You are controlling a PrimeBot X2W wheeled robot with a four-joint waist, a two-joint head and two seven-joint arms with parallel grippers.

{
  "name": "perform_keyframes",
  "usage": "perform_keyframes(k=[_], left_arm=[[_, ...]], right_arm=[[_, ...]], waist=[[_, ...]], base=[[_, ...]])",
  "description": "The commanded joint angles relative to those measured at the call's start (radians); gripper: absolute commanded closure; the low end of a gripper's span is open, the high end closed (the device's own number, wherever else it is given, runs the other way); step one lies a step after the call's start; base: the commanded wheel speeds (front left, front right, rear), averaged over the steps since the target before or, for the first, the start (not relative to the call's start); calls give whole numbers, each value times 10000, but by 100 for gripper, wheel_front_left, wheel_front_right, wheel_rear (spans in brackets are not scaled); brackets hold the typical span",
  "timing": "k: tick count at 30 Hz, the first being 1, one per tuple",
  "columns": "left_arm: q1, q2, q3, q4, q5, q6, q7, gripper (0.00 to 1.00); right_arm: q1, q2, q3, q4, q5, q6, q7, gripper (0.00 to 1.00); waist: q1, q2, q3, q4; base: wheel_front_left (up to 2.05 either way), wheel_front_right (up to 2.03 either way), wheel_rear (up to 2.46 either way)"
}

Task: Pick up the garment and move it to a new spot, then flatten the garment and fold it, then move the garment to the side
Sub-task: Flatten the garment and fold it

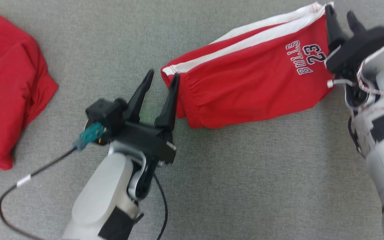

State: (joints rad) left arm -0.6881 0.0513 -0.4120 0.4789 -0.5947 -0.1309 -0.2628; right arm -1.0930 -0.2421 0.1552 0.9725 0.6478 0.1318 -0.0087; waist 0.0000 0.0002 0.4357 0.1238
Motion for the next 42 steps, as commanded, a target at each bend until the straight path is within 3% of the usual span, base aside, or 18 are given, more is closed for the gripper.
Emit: perform_keyframes(k=[1, 11, 20, 31, 32, 33, 34, 35, 42], left_arm=[[411, 8, 174, -151, 271, 11, -29, 0], [2512, 46, 1940, -2142, 1802, 12, -29, 0], [3904, -12, 3306, -4019, 3014, 25, -29, 0], [4778, -10, 3482, -4412, 3193, 341, -29, 0], [4799, -12, 3470, -4401, 3166, 345, -29, 0], [4804, -12, 3468, -4400, 3160, 362, -29, 0], [4813, -11, 3466, -4406, 3149, 398, -29, 0], [4835, -12, 3454, -4407, 3133, 422, -29, 0], [5000, -11, 3525, -4254, 3250, 435, -29, 0]], right_arm=[[424, -213, 301, -216, 237, -24, -92, 0], [2029, -1478, 1612, -1012, 1289, -24, -376, 0], [2267, -1675, 2065, -586, 1570, -24, -550, 0], [1855, -1595, 2510, 559, 1678, -24, -480, 0], [1837, -1567, 2550, 651, 1696, -24, -478, 7], [1834, -1538, 2592, 710, 1709, -24, -490, 52], [1864, -1491, 2612, 759, 1764, -24, -494, 81], [1907, -1440, 2619, 820, 1865, -24, -437, 100], [2260, -1473, 2668, 471, 2591, -24, -713, 100]], waist=[[0, -2, -296, -65], [0, -2, -874, -162], [0, -2, -809, 63], [0, -2, -538, 549], [0, -2, -532, 567], [0, -2, -526, 573], [0, -2, -528, 571], [0, -2, -545, 562], [0, -2, -938, 241]], base=[[0, 0, 0], [0, 0, 0], [0, 0, 0], [0, 0, 0], [0, 0, 0], [0, 0, 0], [0, 0, 0], [0, 0, 0], [0, 0, 0]])
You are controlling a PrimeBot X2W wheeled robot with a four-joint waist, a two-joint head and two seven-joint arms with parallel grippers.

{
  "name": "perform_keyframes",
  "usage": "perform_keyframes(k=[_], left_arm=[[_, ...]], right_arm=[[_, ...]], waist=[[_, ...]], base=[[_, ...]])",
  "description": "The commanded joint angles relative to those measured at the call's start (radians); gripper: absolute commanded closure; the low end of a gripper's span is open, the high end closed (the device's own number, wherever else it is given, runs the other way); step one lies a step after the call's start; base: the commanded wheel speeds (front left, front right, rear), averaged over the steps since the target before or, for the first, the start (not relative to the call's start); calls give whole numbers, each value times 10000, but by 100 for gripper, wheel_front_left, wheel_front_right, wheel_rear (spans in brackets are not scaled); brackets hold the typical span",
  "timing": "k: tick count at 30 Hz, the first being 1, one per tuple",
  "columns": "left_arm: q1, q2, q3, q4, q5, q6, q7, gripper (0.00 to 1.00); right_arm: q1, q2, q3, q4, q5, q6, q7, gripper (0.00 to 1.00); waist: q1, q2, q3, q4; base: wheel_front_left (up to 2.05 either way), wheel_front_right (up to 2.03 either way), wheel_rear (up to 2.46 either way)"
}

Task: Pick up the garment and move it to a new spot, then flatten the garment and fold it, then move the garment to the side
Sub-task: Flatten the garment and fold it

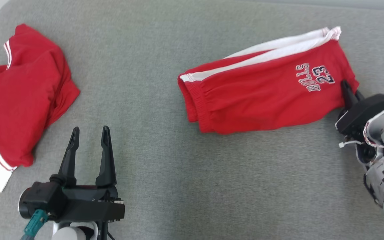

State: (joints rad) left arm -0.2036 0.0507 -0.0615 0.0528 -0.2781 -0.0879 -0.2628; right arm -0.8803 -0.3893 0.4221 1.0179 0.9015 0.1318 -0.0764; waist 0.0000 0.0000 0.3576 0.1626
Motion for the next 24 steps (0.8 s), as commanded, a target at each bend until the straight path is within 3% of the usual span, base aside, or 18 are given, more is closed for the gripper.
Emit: perform_keyframes(k=[1, 13, 24], left_arm=[[215, -3, 36, 12, 91, -3, -29, 0], [874, -2, 481, 343, 382, -207, -29, 0], [1300, -1, 584, 427, 530, -324, -29, 0]], right_arm=[[247, -23, 6, -104, 187, -24, -71, 100], [2809, -917, 46, -2022, 1832, -24, -596, 100], [4122, -1672, -535, -2090, 2425, -24, -1013, 100]], waist=[[0, 0, -235, -221], [0, 0, -1311, -1136], [0, 0, -1730, -1373]], base=[[0, 0, 0], [0, 0, 0], [0, 0, 0]])
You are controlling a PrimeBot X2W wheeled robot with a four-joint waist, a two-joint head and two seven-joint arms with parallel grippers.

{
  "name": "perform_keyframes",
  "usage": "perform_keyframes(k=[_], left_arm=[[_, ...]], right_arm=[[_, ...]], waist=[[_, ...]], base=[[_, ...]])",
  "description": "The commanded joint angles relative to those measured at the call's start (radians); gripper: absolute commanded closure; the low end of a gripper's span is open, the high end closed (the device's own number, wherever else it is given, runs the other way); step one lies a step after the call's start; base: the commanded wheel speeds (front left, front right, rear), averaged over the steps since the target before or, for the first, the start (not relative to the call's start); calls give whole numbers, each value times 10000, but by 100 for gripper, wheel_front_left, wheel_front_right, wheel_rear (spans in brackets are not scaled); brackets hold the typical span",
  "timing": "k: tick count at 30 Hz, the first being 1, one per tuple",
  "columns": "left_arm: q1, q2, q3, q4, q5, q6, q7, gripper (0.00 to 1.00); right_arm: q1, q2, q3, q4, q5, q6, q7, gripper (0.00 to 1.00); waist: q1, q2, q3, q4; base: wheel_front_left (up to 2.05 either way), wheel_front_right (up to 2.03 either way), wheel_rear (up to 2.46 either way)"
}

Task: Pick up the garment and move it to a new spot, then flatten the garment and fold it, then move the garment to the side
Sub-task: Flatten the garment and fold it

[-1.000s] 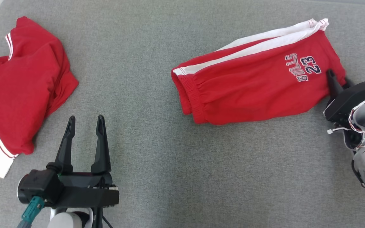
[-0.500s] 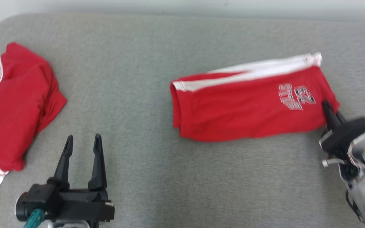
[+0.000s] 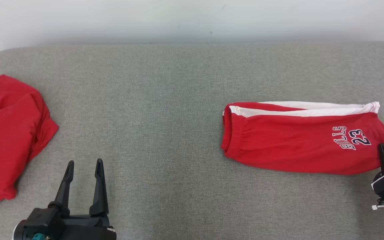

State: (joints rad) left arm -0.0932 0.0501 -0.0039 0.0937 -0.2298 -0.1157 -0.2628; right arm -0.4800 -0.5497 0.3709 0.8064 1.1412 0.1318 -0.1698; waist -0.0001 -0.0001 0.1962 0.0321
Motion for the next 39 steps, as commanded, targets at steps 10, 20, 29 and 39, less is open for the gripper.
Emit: perform_keyframes(k=[10, 20, 29, 39], left_arm=[[551, 3, 398, 165, 268, -111, -29, 0], [617, 3, 358, 141, 329, -154, -29, 0], [346, 2, 187, 62, 83, -99, -29, 0], [78, 3, -170, 32, -195, 102, -29, 0]], right_arm=[[-13, 497, 396, -509, -597, -24, -434, 100], [-312, 1337, 1315, -1893, -1809, -24, -519, 100], [-451, 2325, 1756, -2535, -2974, -24, -63, 100], [-43, 2946, 1823, -2265, -3851, -24, 26, 100]], waist=[[1, 1, -705, -287], [1, 1, -907, -227], [1, 1, -614, 269], [1, 1, -340, 785]], base=[[0, 0, 0], [0, 0, 0], [0, 0, 0], [0, 0, 0]])
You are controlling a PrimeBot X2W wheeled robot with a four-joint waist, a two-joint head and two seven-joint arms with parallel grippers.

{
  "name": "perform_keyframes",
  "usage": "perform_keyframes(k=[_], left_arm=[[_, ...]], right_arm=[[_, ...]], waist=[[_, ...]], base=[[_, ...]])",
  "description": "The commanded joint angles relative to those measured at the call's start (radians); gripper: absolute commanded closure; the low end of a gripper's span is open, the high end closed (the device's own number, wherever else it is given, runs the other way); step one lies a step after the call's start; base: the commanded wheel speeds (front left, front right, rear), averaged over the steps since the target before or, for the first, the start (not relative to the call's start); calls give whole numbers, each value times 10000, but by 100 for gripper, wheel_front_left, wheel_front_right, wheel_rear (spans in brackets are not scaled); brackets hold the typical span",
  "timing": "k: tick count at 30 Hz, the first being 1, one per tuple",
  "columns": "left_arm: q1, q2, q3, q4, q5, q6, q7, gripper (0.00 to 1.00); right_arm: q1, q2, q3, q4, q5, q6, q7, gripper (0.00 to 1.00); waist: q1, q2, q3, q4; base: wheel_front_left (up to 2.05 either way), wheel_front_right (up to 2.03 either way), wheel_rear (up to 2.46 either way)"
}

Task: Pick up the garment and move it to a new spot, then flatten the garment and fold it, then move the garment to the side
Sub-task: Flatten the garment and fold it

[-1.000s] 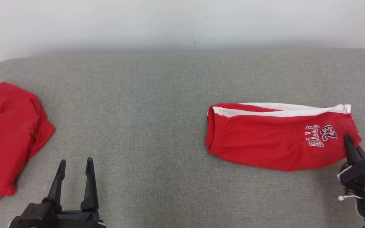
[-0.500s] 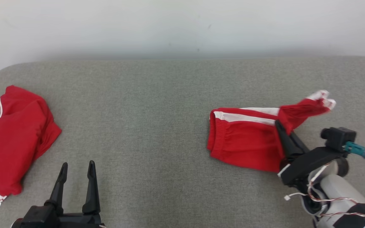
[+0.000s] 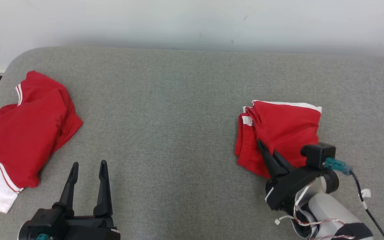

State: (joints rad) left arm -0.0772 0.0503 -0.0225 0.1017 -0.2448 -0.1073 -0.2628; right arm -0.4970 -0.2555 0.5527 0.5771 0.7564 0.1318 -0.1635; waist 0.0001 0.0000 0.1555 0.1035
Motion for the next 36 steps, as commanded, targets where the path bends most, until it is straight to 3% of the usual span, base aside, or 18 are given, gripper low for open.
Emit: perform_keyframes(k=[1, 6, 7, 8, 9, 16, 24, 25, 26, 27, 36], left_arm=[[-69, 1, 0, -55, -58, 16, -29, 0], [14, 0, 1, -86, -153, 100, -29, 0], [35, 0, 10, -84, -164, 97, -29, 0], [52, 1, 29, -82, -166, 111, -29, 0], [63, 0, 32, -82, -161, 116, -29, 0], [90, 1, 103, -57, -60, 90, -29, 0], [124, 1, 187, -68, 22, 32, -29, 0], [120, 1, 184, -72, 32, 27, -29, 0], [109, 1, 173, -73, 39, 18, -29, 0], [95, 1, 160, -71, 43, 6, -29, 0], [-141, 1, 49, 34, 131, -52, -29, 0]], right_arm=[[172, 4, 3, 73, -137, -24, -58, 100], [515, 325, 36, 45, -403, -24, -120, 100], [547, 339, 45, -12, -392, -24, -166, 83], [593, 346, 14, -49, -389, -24, -224, 20], [651, 326, -35, -82, -392, -24, -292, 0], [843, -232, -692, -1069, -326, -24, -878, 0], [1376, -887, -2561, -1512, -874, -24, -1022, 0], [1439, -909, -2773, -1464, -952, -24, -1020, 9], [1477, -948, -2967, -1421, -1088, -24, -1022, 73], [1495, -980, -3107, -1364, -1205, -24, -1023, 100], [1032, -928, -2719, -230, -2557, -24, -1026, 100]], waist=[[-1, 0, 76, 87], [-1, 0, 93, 39], [-1, 0, 92, 10], [-1, 0, 83, -35], [-1, 0, 73, -75], [-1, 0, 8, -325], [-1, 0, -33, -409], [-1, 0, -21, -397], [-1, 0, -6, -376], [-1, 0, 10, -353], [-1, 0, 185, -48]], base=[[0, 0, 0], [0, 0, 0], [0, 0, 0], [0, 0, 0], [0, 0, 0], [0, 0, 0], [0, 0, 0], [0, 0, 0], [0, 0, 0], [0, 0, 0], [0, 0, 0]])
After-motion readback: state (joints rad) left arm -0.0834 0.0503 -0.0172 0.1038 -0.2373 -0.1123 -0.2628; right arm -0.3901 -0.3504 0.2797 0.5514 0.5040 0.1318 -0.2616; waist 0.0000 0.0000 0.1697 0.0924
